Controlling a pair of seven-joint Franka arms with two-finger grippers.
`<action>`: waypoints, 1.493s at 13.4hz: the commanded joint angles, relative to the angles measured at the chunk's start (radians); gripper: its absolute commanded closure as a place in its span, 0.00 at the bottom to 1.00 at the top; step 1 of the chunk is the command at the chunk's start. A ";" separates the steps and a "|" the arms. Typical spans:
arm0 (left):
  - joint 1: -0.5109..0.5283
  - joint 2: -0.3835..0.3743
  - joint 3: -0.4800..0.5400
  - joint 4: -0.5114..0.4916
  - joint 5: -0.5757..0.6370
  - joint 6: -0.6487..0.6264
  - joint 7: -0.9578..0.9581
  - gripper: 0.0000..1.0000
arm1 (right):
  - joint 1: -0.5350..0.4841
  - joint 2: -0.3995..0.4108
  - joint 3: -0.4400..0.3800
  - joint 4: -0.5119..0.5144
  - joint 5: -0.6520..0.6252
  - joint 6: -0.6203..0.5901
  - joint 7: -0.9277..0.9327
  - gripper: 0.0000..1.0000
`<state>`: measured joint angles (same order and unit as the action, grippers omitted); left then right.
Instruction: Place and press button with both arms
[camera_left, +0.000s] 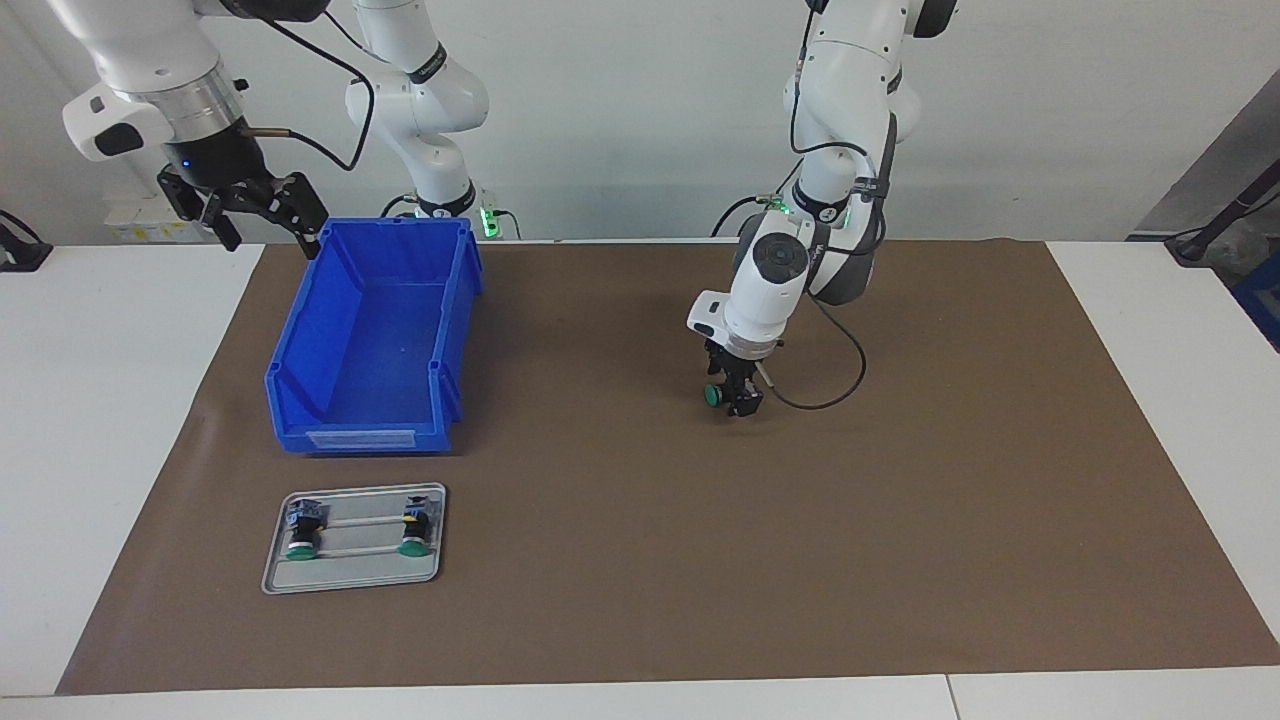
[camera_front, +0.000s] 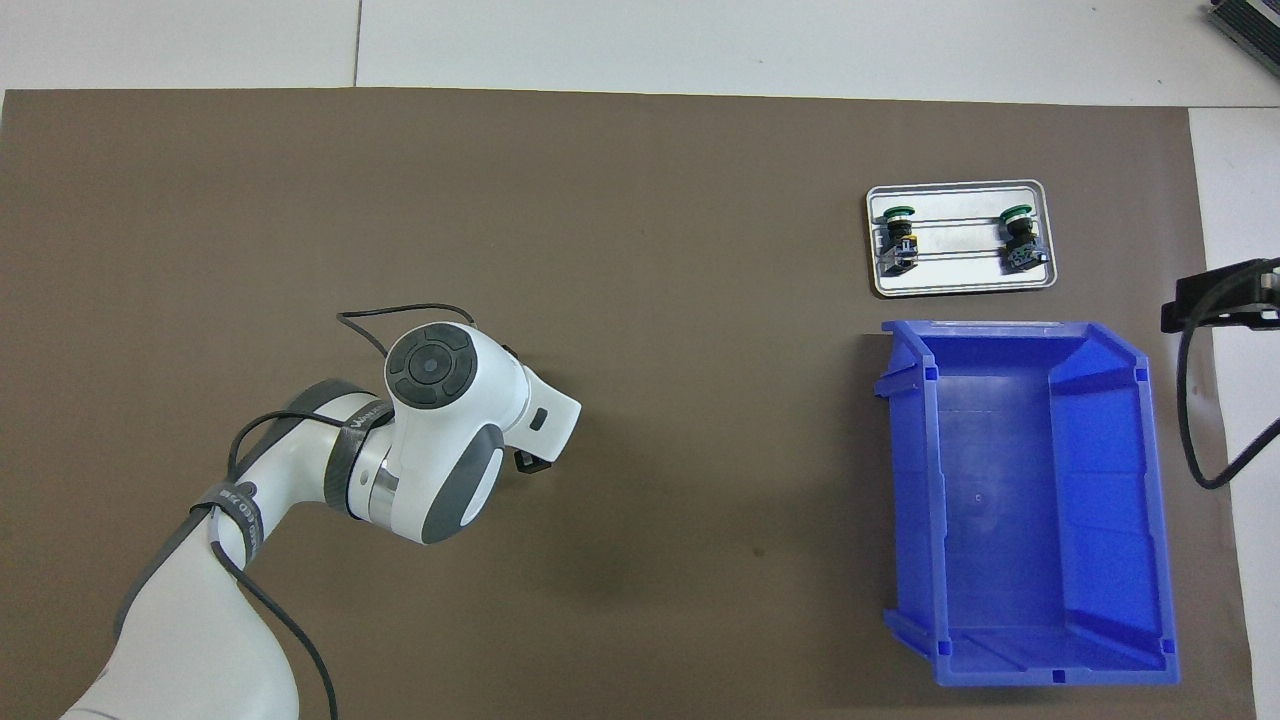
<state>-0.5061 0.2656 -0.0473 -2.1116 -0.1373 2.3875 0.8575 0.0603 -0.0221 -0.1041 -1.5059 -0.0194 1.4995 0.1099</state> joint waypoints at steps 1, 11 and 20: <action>-0.034 -0.028 0.015 -0.030 -0.024 0.030 -0.018 0.12 | -0.007 -0.002 0.004 -0.002 -0.001 -0.004 -0.026 0.00; -0.031 -0.039 0.015 -0.062 -0.030 0.013 -0.021 0.29 | 0.012 0.027 0.018 0.026 -0.031 -0.028 -0.026 0.00; -0.031 -0.034 0.015 -0.050 -0.028 0.053 -0.005 0.47 | 0.007 0.019 0.009 0.009 -0.033 -0.032 -0.099 0.00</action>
<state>-0.5217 0.2483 -0.0431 -2.1293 -0.1517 2.3996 0.8448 0.0804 -0.0106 -0.0985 -1.5085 -0.0382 1.4870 0.0422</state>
